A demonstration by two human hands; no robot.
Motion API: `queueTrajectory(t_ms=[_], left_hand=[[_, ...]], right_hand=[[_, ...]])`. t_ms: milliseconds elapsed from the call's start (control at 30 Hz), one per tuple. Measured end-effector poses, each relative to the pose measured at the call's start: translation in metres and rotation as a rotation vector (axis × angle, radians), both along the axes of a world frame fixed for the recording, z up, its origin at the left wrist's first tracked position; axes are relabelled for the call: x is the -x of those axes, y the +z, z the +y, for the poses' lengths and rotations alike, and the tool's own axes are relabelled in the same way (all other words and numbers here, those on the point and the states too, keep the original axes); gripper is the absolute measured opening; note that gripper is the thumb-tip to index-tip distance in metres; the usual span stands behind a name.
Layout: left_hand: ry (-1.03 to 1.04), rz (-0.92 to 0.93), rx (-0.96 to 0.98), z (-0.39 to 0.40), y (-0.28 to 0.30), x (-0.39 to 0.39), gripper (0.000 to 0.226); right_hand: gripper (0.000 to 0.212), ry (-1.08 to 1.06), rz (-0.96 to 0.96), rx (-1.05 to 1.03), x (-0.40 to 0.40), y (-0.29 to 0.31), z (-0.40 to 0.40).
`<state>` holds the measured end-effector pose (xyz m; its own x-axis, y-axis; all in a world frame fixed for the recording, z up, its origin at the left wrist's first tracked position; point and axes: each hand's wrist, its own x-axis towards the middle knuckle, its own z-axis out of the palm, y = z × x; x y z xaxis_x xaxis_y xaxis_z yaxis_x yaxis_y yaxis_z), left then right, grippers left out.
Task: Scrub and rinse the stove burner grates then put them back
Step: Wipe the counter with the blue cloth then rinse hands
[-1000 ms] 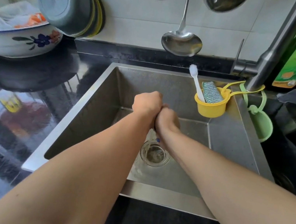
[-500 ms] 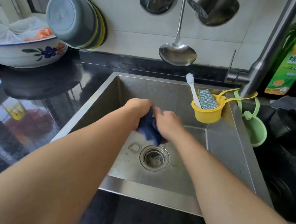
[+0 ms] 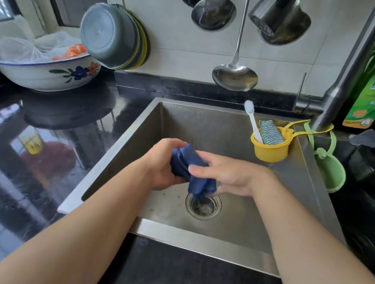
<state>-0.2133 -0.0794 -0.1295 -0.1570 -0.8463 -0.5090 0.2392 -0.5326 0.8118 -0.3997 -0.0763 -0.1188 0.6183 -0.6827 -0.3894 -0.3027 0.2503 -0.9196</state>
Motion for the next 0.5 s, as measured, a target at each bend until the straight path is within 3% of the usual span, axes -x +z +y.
queueTrajectory(t_ms=[67, 167, 267, 333, 400, 500], left_hand=[[0.039, -0.036, 0.085, -0.002, -0.004, -0.002, 0.026], [0.047, -0.183, 0.173, -0.005, -0.007, -0.008, 0.047], [-0.062, -0.574, 0.236, -0.002, -0.006, -0.008, 0.057], [-0.264, -0.818, 0.32, 0.009, -0.004, 0.001, 0.052], [-0.347, -0.699, 0.422, 0.019, 0.006, 0.008, 0.062], [-0.276, -0.202, 0.533, 0.027, 0.039, 0.008, 0.082]], right_hand=[[0.039, -0.06, 0.148, 0.205, -0.007, -0.006, 0.0], [0.026, -0.359, 0.083, 0.228, 0.009, 0.004, -0.01], [0.019, -0.604, 0.089, 0.286, 0.027, 0.02, -0.02], [0.016, -0.58, 0.076, 0.366, 0.022, 0.034, -0.017], [0.012, -0.4, 0.098, 0.423, 0.009, 0.049, -0.008], [0.018, -0.108, 0.187, 0.385, -0.008, 0.084, 0.007]])
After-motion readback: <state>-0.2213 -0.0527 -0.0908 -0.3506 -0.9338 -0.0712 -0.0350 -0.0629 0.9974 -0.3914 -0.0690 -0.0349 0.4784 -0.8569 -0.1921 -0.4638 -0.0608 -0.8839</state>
